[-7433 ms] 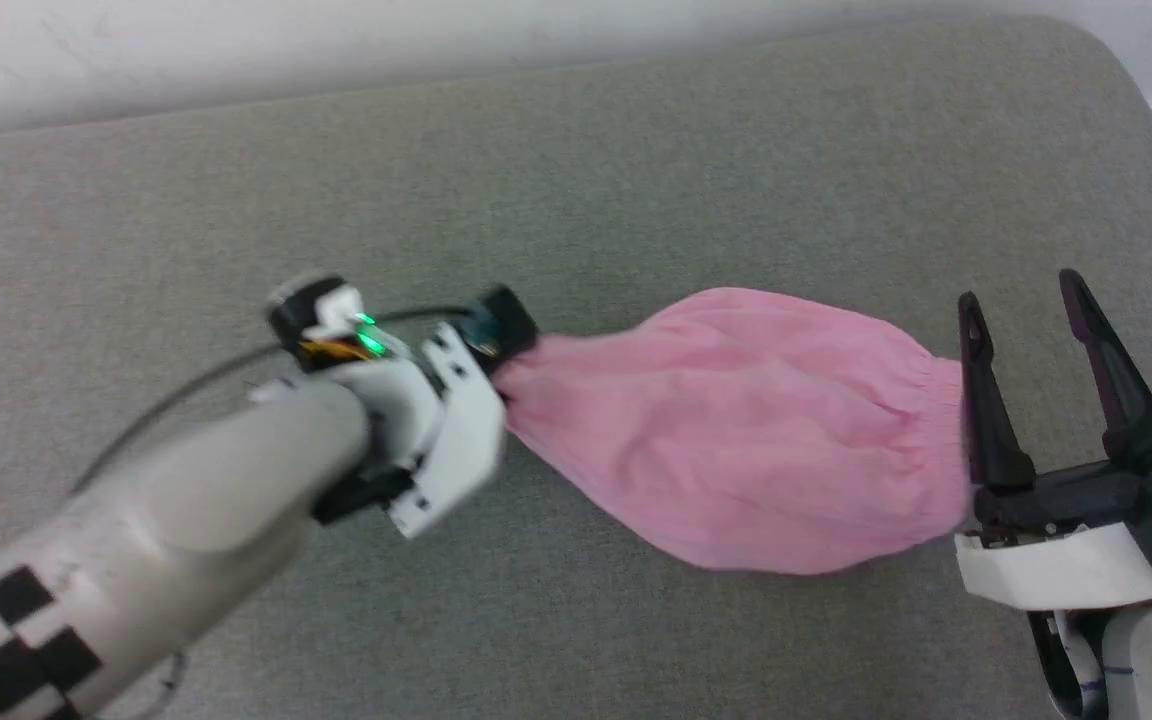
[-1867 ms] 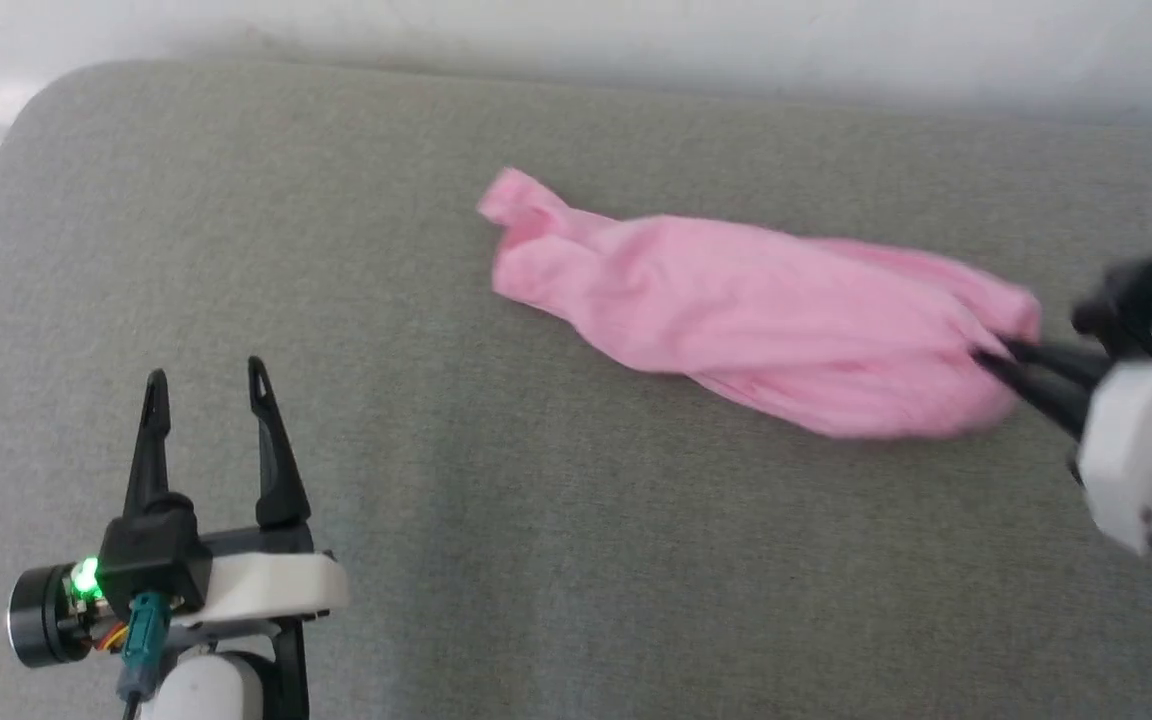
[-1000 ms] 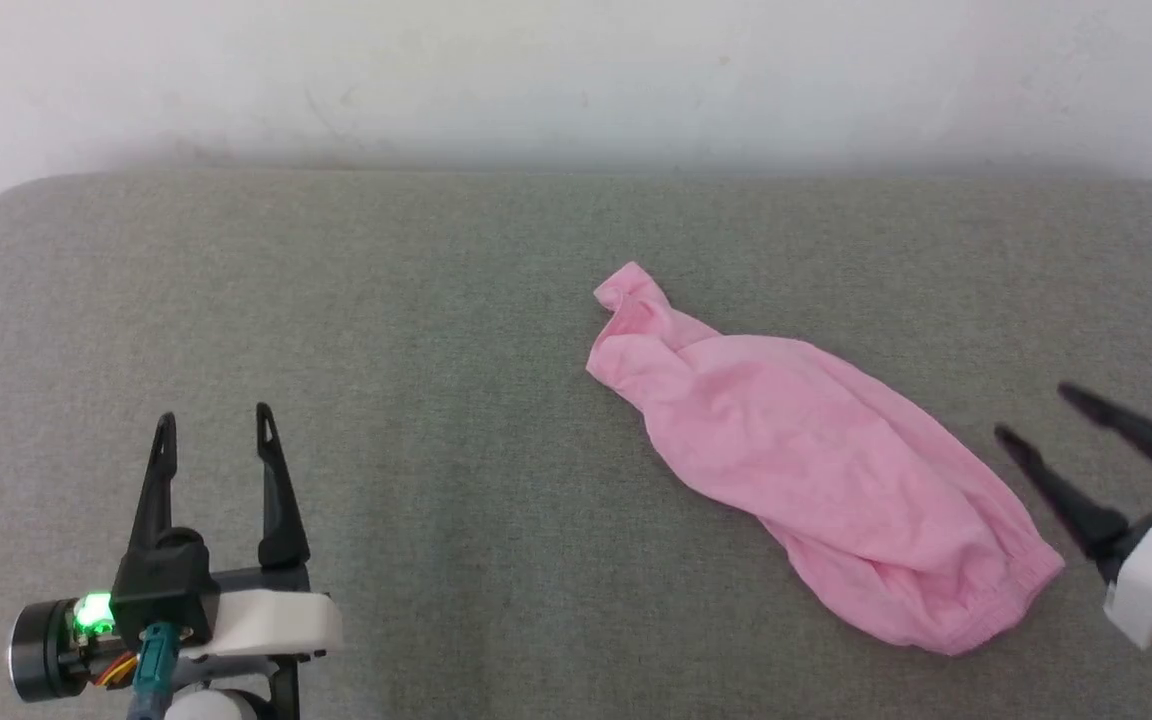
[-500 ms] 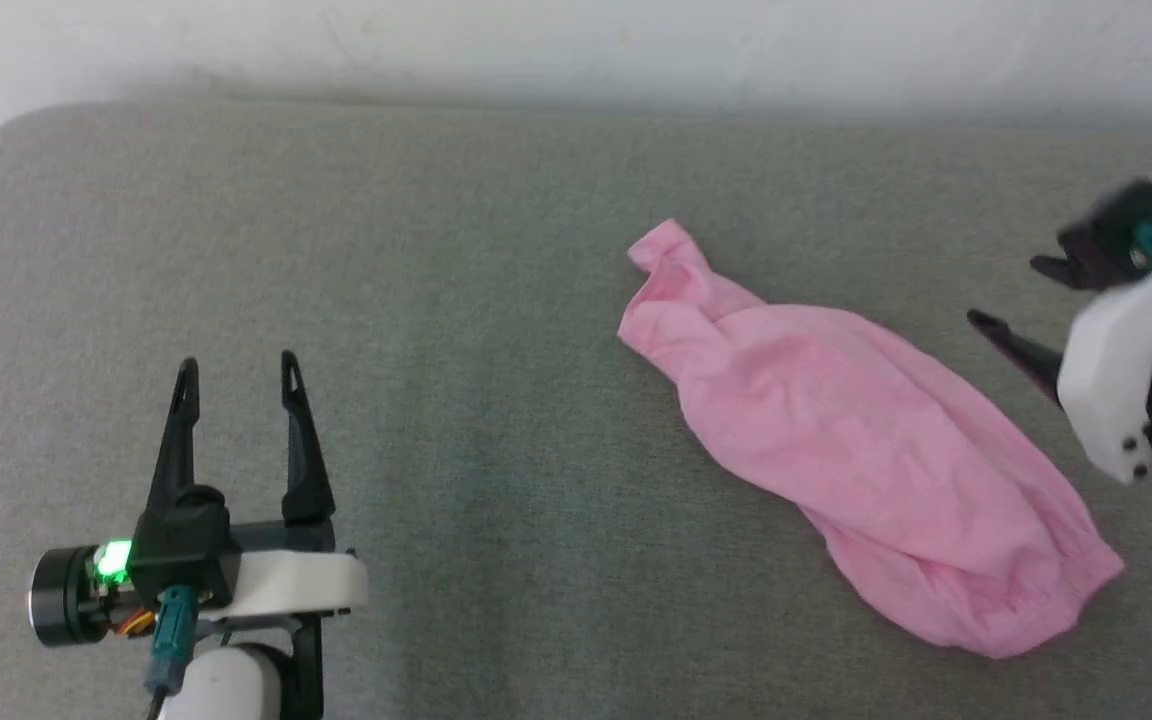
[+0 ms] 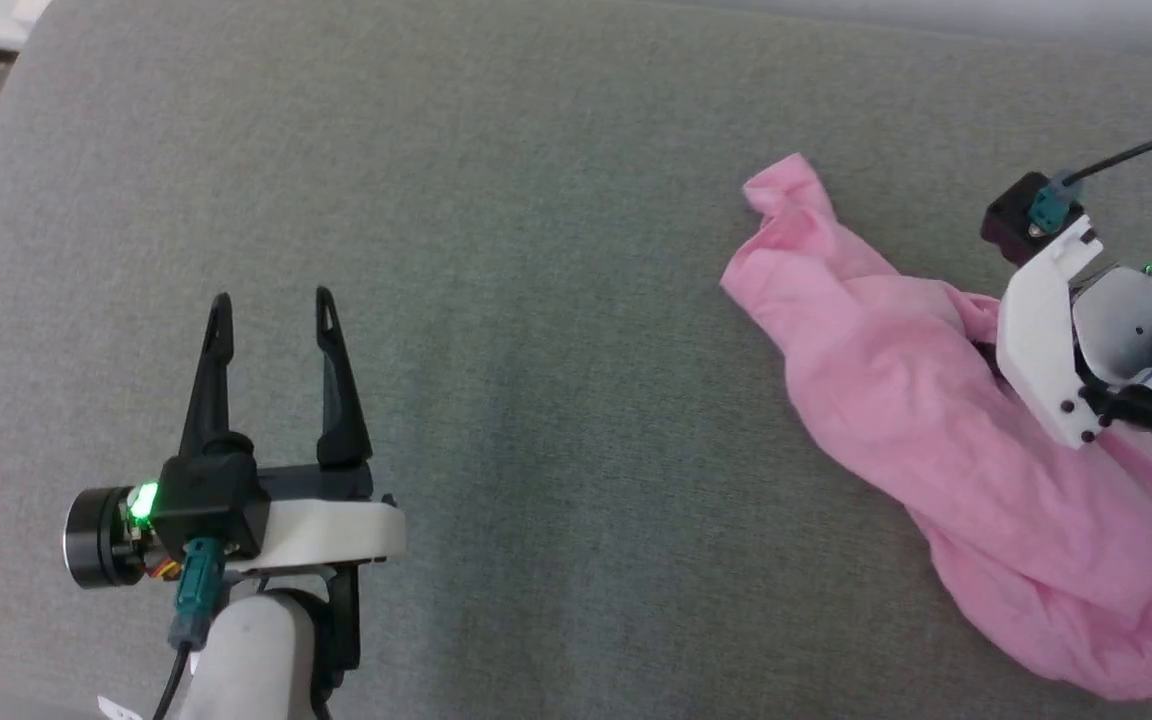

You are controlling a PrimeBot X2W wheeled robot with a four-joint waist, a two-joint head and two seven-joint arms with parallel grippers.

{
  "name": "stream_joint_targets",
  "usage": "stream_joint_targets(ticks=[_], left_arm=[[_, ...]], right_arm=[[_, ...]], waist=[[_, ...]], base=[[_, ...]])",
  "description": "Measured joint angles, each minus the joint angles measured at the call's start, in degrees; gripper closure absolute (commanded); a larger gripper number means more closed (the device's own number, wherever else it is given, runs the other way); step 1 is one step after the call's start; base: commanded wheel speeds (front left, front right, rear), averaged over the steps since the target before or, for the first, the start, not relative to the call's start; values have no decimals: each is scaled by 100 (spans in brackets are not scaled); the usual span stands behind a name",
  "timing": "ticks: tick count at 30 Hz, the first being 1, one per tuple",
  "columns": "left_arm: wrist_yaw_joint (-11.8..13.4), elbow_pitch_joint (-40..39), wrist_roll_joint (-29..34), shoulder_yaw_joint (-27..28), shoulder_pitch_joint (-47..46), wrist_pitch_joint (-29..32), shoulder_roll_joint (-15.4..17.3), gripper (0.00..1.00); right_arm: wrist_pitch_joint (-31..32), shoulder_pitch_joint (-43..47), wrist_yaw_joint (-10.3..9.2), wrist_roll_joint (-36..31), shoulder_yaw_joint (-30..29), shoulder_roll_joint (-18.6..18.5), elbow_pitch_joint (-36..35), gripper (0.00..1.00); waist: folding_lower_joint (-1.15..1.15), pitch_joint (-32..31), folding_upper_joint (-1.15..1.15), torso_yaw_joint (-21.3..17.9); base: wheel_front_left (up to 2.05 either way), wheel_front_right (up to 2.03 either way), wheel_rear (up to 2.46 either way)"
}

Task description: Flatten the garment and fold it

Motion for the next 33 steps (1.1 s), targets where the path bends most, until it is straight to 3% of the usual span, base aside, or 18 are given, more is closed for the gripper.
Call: stream_joint_targets(ticks=[4, 6, 7, 13, 17, 22, 27, 33], left_arm=[[29, 7, -5, 38, -14, 0, -5, 0], [42, 23, -4, 56, -14, 0, -7, 0], [42, 31, -4, 64, -14, 0, -7, 0], [42, 69, -3, 126, 3, -1, 7, 0], [42, 71, -2, 219, 216, 0, 45, 0], [43, 49, -2, 315, 465, -1, 135, 0], [42, 42, 7, 301, 483, -1, 133, 0], [40, 59, 8, 216, 483, 0, 116, 0]], right_arm=[[-141, -211, -11, 242, 459, -59, 60, 0], [-369, -335, -8, 327, 608, -73, 98, 96], [-536, -372, -7, 363, 667, -68, 126, 100], [-1930, -392, 4, 498, 911, -112, -101, 100], [-2586, -395, 5, 497, 1027, -437, -975, 100], [-2958, -347, 3, 389, 938, -693, -2232, 100], [-2694, 348, 1, 296, 1246, -227, -2889, 100], [-2205, 1226, 1, -102, 1452, 719, -2240, 100]], waist=[[-3, 162, 0, 104], [-2, 198, 0, 97], [-2, 199, 0, 82], [0, 8, 0, -20], [-1, -253, 0, -97], [-3, -561, 0, -206], [-3, -747, 0, -298], [-2, -736, 0, -204]], base=[[0, 0, 0], [0, 0, 0], [0, 0, 0], [0, 0, 0], [0, 0, 0], [0, 0, 0], [0, 0, 0], [0, 0, 0]])
